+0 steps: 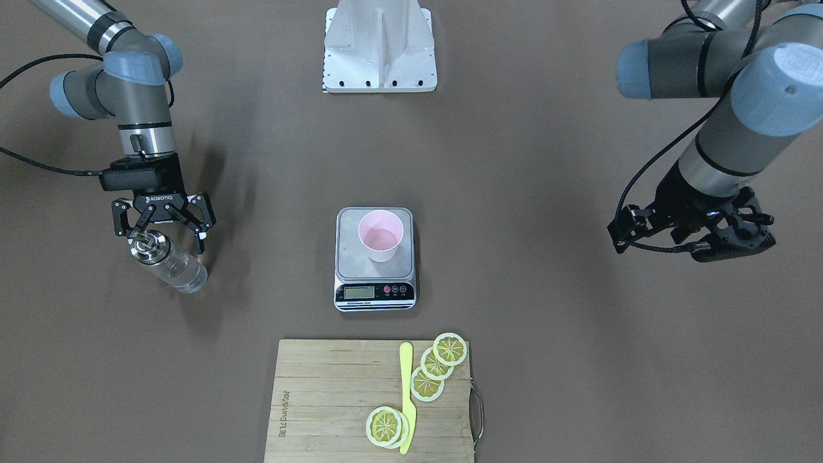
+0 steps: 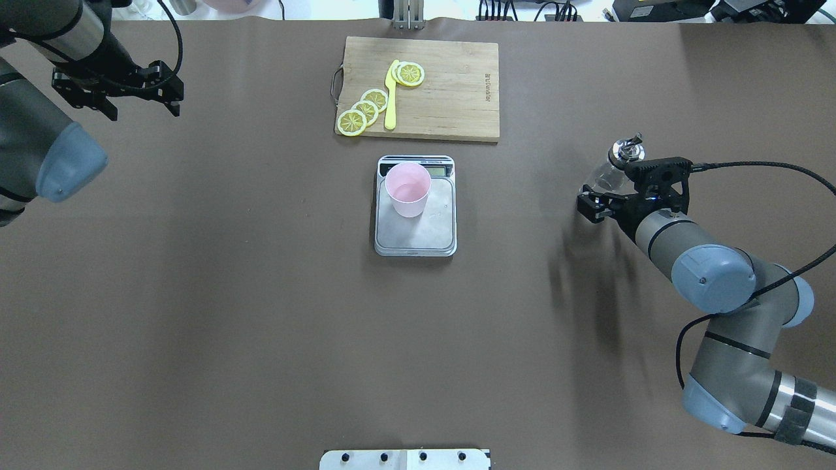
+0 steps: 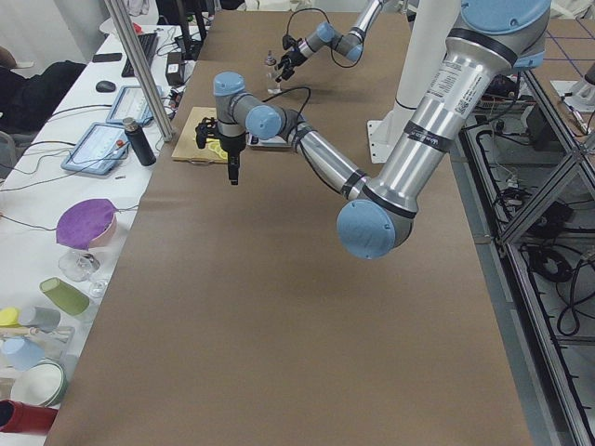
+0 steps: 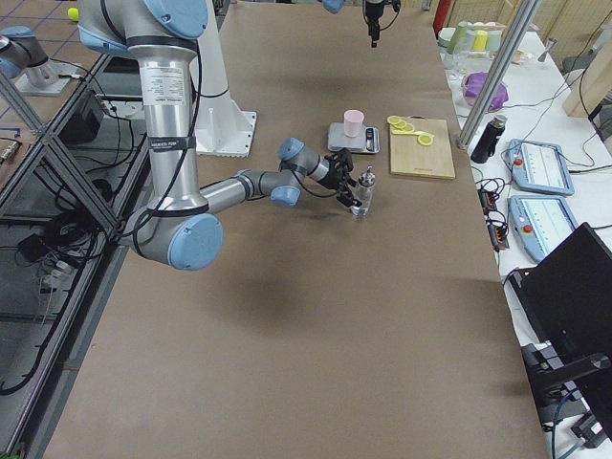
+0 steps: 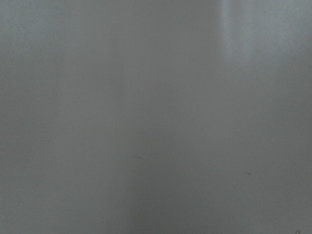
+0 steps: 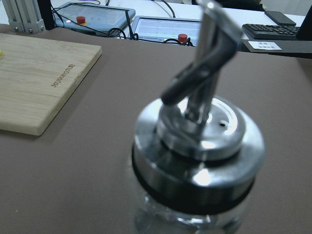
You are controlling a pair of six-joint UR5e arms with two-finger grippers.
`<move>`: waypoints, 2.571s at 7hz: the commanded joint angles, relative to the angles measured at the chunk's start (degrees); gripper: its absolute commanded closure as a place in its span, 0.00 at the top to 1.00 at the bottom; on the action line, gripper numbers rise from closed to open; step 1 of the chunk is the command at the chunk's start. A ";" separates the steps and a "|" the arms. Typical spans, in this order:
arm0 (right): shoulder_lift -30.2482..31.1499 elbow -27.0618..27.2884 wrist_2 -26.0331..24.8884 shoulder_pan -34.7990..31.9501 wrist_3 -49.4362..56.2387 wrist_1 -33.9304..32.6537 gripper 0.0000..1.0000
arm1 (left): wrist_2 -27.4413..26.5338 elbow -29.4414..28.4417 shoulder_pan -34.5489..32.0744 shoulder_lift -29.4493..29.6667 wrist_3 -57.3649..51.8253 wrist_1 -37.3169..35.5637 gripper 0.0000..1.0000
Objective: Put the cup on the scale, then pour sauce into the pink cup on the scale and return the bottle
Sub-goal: 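Grasp the glass spout bottle with the right gripper, then lift the bottle with the right gripper and move it over the cup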
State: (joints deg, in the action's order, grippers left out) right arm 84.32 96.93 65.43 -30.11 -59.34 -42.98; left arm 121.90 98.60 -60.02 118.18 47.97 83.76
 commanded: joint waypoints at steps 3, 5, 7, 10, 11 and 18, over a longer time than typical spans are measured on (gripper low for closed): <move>-0.82 -1.48 -0.21 0.05 0.19 0.00 0.88 | 0.00 -0.34 0.08 0.21 0.19 0.00 0.99; -1.52 -1.48 -0.12 -0.91 1.24 0.00 0.59 | 0.00 -0.34 0.08 0.38 0.45 0.09 0.99; -3.01 -1.05 0.57 -2.48 4.22 -0.17 0.06 | 0.09 -0.34 0.08 0.21 0.54 0.26 0.99; -7.57 2.19 -0.01 -4.78 11.94 -10.13 0.00 | 0.18 -0.51 -0.09 -0.05 -0.24 0.35 0.99; -12.11 3.60 -6.82 -2.08 15.88 -19.59 0.00 | 0.18 -0.60 -0.27 -0.05 -0.51 0.35 0.99; -21.12 2.57 -33.94 8.58 55.56 -43.14 0.00 | 0.26 -4.55 -3.34 -1.72 -7.37 0.97 0.99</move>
State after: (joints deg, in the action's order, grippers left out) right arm 63.66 100.42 34.52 -22.12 -13.32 -84.11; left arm 122.16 94.81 -63.34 116.48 40.78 84.65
